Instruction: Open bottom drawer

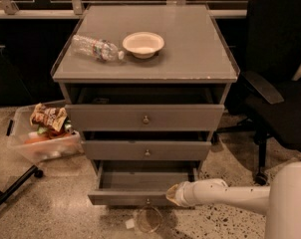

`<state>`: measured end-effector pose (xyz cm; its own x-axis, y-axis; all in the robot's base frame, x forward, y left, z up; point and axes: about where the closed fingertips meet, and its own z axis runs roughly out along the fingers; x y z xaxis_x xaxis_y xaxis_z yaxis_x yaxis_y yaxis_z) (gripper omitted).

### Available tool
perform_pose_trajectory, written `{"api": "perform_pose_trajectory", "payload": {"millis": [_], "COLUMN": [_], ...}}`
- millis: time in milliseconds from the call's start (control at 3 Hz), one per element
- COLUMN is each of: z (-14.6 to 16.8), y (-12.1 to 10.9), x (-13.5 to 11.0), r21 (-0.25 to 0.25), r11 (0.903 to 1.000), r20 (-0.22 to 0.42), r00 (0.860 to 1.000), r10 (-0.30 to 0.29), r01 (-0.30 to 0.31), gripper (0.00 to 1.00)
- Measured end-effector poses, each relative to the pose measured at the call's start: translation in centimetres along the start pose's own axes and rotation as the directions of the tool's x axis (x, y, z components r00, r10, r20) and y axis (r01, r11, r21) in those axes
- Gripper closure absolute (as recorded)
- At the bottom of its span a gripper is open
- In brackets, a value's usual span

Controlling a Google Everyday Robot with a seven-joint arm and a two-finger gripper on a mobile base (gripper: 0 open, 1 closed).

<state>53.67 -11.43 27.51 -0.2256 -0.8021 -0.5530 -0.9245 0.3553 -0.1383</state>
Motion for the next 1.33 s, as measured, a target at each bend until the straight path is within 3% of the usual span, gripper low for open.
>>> {"api": "perform_pose_trajectory", "payload": {"millis": [667, 1333], "z": [2.9, 7.5], "y": [-4.7, -8.6], "x": [0.7, 2.6], "r21": [0.096, 0.071], "r11": [0.9953, 0.9950], "r20": [0.015, 0.043], "r00": [1.000, 0.997], "r10": [0.014, 0.068], "r01": [-0.016, -0.071], "gripper": [1.00, 1.00]}}
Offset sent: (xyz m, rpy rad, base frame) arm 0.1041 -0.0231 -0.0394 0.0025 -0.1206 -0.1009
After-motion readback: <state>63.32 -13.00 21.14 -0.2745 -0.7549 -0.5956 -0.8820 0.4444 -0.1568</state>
